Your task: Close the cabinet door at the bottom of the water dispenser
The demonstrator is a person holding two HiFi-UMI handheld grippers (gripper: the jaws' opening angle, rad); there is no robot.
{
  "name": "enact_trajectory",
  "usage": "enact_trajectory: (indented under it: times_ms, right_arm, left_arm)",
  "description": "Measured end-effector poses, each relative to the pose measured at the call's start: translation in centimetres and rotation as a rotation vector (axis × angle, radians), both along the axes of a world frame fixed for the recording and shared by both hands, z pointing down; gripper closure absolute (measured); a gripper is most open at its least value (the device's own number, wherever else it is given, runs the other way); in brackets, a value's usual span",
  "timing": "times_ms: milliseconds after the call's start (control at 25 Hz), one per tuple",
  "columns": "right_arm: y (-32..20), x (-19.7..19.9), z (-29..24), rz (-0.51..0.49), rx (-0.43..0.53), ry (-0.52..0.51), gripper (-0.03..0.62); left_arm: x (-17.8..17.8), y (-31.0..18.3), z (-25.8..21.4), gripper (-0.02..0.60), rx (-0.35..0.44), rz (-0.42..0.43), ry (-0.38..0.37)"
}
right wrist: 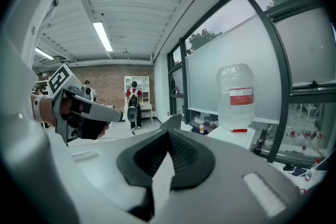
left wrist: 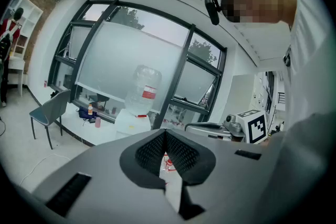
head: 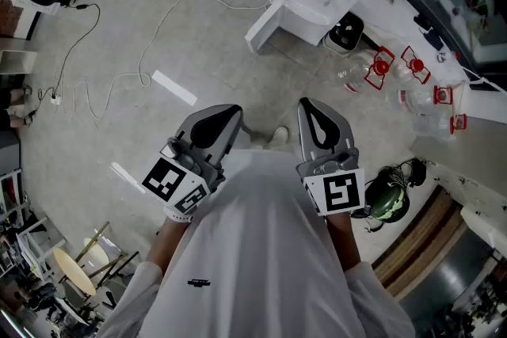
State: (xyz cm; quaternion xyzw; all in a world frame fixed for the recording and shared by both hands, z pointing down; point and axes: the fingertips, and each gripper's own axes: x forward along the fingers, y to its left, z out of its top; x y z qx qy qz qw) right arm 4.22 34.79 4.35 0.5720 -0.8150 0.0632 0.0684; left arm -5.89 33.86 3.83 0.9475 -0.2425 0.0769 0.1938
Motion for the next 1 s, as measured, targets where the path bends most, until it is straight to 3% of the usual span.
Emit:
enact_trajectory:
  times_ms: [400,640,840,1000]
  right_arm:
    - [4.0,2.3,0.1,-0.025,0.024,-0.02,0.583]
    - [6.1,3.1,0.8,-0.063,0.036,-0.104,0.583]
    - [6.2,2.8,0.2,-0.136,0.027,-0.178,0.585]
    - [4.7,2.2,0.6,-0.128,0.027,-0.136,0.585]
  left_arm:
    - [2.2,3.5,-0.1,0.575,0.017,-0.021,-0.023]
    - [3.0,6.4,1.0,0.575,0.009,-0.041,-0.039]
    - [2.8,6.1,0.6,0.575,0.012,-0.065,-0.039]
    - [1.9,4.7,1.1,0.575,0.002,-0.078,-0.039]
